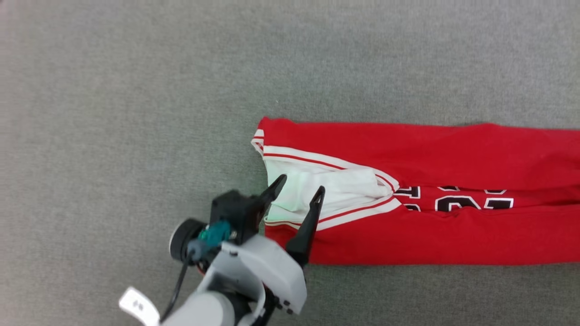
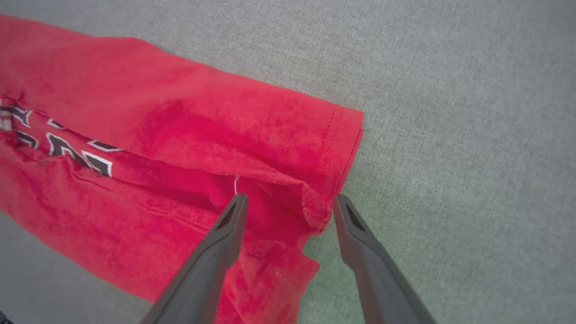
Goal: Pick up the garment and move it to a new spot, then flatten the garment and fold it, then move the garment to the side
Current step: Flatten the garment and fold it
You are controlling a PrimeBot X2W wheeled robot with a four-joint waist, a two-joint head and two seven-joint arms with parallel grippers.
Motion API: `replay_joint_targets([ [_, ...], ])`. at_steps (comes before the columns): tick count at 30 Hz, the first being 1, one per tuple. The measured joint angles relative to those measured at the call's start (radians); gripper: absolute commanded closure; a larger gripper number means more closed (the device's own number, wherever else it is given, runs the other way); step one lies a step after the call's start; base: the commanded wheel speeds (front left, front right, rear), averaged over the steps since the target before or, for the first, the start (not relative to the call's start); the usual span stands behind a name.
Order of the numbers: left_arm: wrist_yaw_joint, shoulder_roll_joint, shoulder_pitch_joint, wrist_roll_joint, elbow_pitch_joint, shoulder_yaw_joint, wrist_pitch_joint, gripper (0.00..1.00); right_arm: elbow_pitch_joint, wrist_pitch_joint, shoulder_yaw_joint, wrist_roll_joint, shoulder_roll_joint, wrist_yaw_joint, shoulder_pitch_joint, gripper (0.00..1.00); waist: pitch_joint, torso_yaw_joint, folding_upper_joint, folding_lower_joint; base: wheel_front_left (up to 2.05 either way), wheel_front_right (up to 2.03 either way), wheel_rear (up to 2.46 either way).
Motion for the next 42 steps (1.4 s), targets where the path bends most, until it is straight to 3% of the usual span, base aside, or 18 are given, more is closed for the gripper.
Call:
replay_joint_targets([
  [7, 0.068, -0.071, 0.096, 0.044, 0.0, -0.015, -0.152, 0.0, 0.04, 0.185, 0.0, 0.08, -0.001, 0.0, 0.014, 0.0, -0.046, 0.025, 0.0, 0.0, 0.0, 0.0, 0.0],
  [10, 0.12, -0.111, 0.125, 0.086, 0.027, -0.014, -0.236, 0.0, 0.079, 0.269, 0.0, 0.106, -0.001, 0.0, 0.014, 0.0, -0.058, 0.041, 0.0, 0.0, 0.0, 0.0, 0.0],
  [18, 0.137, -0.218, 0.22, 0.098, 0.092, -0.017, -0.432, 0.0, 0.178, 0.396, -0.002, 0.157, 0.015, 0.0, 0.005, 0.0, -0.082, 0.096, 0.0, 0.0, 0.0, 0.0, 0.0],
  [33, 0.132, -0.298, 0.344, 0.382, 0.114, 0.083, -0.453, 0.0, 0.305, 0.49, -0.009, 0.231, 0.064, 0.0, 0.083, 0.0, -0.1, 0.197, 0.0, 0.0, 0.0, 0.0, 0.0],
  [37, 0.119, -0.305, 0.354, 0.397, 0.113, 0.095, -0.453, 0.0, 0.311, 0.477, -0.012, 0.228, 0.068, 0.0, 0.089, 1.0, -0.089, 0.208, 0.0, 0.0, 0.0, 0.0, 0.0],
  [42, 0.11, -0.307, 0.355, 0.396, 0.103, 0.105, -0.453, 0.0, 0.302, 0.454, -0.025, 0.23, 0.064, -0.001, 0.092, 1.0, -0.073, 0.215, 0.0, 0.0, 0.0, 0.0, 0.0],
])
